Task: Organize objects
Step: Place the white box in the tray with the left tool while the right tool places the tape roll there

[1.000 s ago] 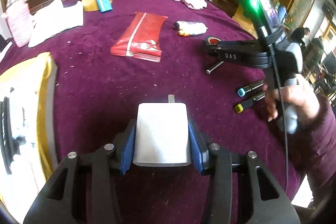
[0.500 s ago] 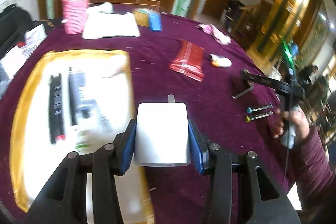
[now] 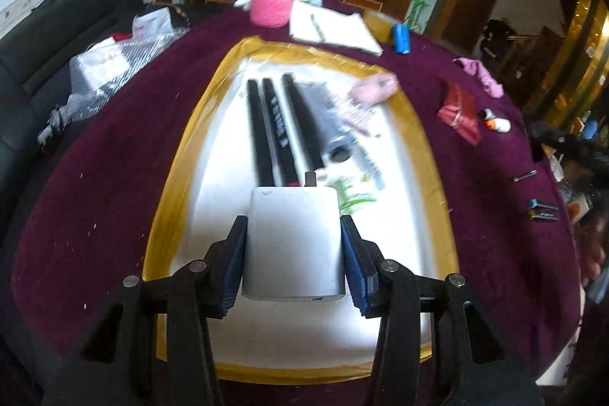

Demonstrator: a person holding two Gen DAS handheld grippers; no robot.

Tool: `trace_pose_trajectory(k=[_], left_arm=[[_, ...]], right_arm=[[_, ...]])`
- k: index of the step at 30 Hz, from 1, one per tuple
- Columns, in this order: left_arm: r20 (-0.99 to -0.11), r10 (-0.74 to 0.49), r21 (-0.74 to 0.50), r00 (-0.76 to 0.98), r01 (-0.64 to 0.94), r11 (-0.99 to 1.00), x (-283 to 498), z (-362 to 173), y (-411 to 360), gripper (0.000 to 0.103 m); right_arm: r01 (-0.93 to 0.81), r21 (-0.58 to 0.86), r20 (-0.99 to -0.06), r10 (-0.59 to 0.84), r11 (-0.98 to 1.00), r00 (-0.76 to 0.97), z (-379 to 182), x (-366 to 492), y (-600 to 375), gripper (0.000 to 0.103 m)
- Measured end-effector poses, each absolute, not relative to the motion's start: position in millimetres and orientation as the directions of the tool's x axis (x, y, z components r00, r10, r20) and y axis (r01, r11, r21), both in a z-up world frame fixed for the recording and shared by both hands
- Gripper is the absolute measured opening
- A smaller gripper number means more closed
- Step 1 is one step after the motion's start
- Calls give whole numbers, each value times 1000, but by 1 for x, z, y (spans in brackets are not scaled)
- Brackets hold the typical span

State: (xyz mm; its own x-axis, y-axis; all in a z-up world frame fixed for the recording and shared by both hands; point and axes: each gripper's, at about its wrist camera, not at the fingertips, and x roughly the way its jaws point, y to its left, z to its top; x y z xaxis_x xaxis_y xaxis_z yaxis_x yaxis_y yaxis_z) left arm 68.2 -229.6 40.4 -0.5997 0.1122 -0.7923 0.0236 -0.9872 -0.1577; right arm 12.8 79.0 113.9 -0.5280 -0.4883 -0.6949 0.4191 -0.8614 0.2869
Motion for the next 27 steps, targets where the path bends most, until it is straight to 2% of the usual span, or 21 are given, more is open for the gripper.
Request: trace_pose_trajectory(k=[5, 14, 27], left_arm=[[-813, 85, -134, -576, 42, -990, 66, 26, -236, 45], [-809, 6, -41, -588, 46, -998, 59, 21, -233, 45], [-755, 124, -191, -644, 36, -981, 76, 39, -254, 45]], right_arm=[[527, 288, -717, -545, -799, -434, 108, 30, 12, 11], [605, 231, -776, -519, -762, -358, 87, 36, -66, 11], [607, 102, -843, -393, -788, -367, 66, 7, -117, 11]])
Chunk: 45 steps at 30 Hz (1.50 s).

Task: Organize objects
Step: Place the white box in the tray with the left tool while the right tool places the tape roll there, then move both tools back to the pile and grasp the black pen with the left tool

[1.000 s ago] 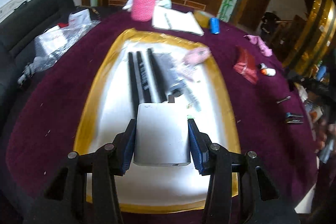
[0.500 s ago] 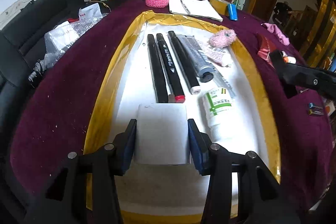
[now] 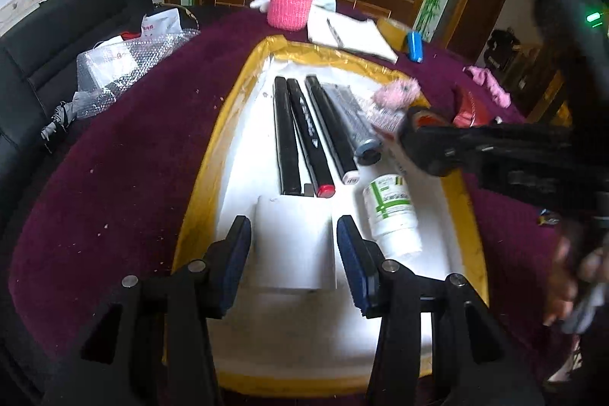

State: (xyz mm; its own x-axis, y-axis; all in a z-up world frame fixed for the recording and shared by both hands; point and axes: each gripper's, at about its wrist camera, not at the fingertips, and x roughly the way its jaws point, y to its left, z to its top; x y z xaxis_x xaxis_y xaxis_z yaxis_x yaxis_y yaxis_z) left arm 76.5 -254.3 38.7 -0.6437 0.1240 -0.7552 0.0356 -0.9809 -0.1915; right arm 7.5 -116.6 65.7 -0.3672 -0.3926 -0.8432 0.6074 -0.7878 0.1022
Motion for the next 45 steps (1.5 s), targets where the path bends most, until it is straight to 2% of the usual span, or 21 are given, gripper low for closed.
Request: trace_pose_trajectory(k=[6, 13, 18, 20, 23, 24, 26, 29, 32, 35, 38, 41, 45], left_arm=[[-712, 165, -274, -683, 54, -960, 91, 53, -269, 45], [-704, 165, -311, -691, 90, -946, 93, 53, -283, 45], [-706, 162, -320, -689, 106, -941, 95, 52, -285, 45], [-707, 158, -313, -689, 105, -944, 96, 54, -283, 45], [-712, 162, -311, -683, 100, -945, 96, 56, -280, 48], [-715, 162, -308, -681, 99, -946, 96, 56, -278, 52], [-722, 161, -301, -674, 97, -949, 95, 57, -275, 59], [-740, 171, -296, -651, 87, -951, 93, 58, -266, 60], [-747, 183, -294, -640, 71, -953, 95, 63, -256, 60], [-744, 200, -286, -638, 32, -958, 98, 72, -241, 60], [-742, 267, -301, -615, -49, -952, 97, 78, -219, 61], [-749, 361, -342, -556, -142, -929, 93, 80, -192, 61], [-774, 416, -338, -478, -244, -909, 91, 76, -146, 61]], right_arm=[[613, 122, -876, -375, -781, -304, 47, 7, -130, 11], [648, 182, -899, -392, -740, -196, 39, 30, -135, 10], [624, 209, -904, -392, -753, -171, 34, 27, -133, 10], [602, 174, -909, -362, -779, -205, 34, 24, -130, 11], [580, 170, -902, -363, -796, -233, 37, 21, -124, 23], [573, 203, -891, -392, -794, -228, 41, 20, -119, 25], [570, 259, -857, -457, -780, -237, 53, 21, -108, 38], [591, 238, -810, -493, -771, -317, 78, 29, -93, 55], [590, 189, -764, -495, -785, -414, 98, 37, -71, 65], [546, 159, -741, -465, -822, -485, 107, 33, -39, 68], [473, 165, -737, -427, -865, -524, 106, 32, 10, 68], [352, 207, -734, -383, -913, -561, 104, 27, 76, 68], [166, 248, -737, -298, -954, -607, 96, 22, 164, 68]])
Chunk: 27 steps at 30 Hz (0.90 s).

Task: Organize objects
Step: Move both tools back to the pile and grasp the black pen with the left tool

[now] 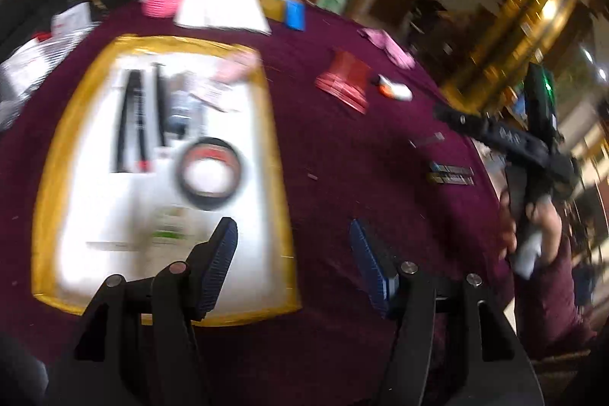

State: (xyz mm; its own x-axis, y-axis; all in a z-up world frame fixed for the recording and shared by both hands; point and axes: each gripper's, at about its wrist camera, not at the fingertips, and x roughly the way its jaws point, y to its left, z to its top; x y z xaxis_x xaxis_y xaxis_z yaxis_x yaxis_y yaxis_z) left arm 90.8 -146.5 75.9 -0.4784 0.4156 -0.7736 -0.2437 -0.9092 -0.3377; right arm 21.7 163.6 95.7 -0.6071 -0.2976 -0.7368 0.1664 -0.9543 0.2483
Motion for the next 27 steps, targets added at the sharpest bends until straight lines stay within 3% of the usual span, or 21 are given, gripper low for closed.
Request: trace_pose_trajectory(k=[8, 14, 20, 27], left_arm=[[-855, 405, -296, -323, -337, -894, 88, 53, -70, 61], [-850, 424, -278, -312, -417, -865, 83, 61, -17, 60], [-788, 444, -150, -426, -568, -810, 53, 90, 56, 60], [-820, 403, -36, -407, -665, -746, -2, 66, 148, 60]], right_arm=[[-34, 215, -749, -143, -976, -647, 82, 39, 274, 68], [-125, 309, -729, -151, -943, -668, 68, 32, 320, 68], [-156, 378, -664, -150, -912, -732, 59, 20, 344, 68], [-177, 536, -598, -223, -825, -770, 50, 32, 375, 68]])
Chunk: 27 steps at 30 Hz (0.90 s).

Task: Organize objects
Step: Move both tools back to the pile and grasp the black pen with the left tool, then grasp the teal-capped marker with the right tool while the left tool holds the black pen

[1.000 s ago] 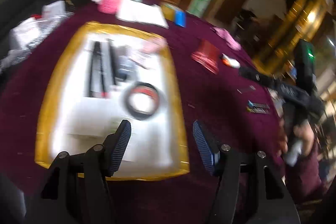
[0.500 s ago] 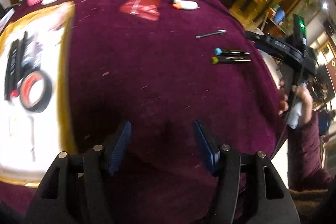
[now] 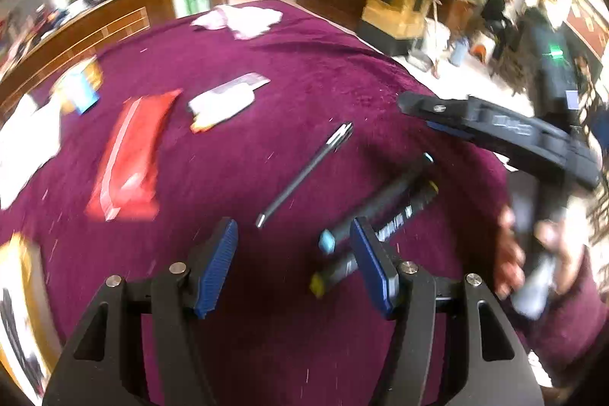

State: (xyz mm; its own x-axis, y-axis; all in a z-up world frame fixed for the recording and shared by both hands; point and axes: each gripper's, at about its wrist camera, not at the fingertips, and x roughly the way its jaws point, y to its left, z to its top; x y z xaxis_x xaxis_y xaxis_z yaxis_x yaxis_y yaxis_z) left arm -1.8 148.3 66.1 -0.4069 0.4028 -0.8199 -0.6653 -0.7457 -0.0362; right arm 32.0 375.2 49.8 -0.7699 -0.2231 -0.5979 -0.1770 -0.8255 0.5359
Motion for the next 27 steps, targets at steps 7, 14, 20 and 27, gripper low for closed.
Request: trace_pose_trajectory(k=[7, 14, 20, 27], left_arm=[[-879, 336, 15, -339, -722, -691, -35, 30, 204, 34], [-868, 284, 120, -407, -727, -676, -28, 24, 218, 10], [-872, 313, 25, -377, -672, -740, -21, 34, 182, 6], [-839, 374, -73, -397, -597, -799, 5, 55, 111, 6]], right_arm=[[-198, 650, -545, -268, -733, -795, 48, 38, 395, 74], [-198, 660, -549, -285, -725, -786, 46, 38, 393, 74], [-211, 645, -576, -285, -735, -766, 40, 35, 390, 74], [-188, 626, -611, -325, -757, -722, 31, 29, 380, 74]])
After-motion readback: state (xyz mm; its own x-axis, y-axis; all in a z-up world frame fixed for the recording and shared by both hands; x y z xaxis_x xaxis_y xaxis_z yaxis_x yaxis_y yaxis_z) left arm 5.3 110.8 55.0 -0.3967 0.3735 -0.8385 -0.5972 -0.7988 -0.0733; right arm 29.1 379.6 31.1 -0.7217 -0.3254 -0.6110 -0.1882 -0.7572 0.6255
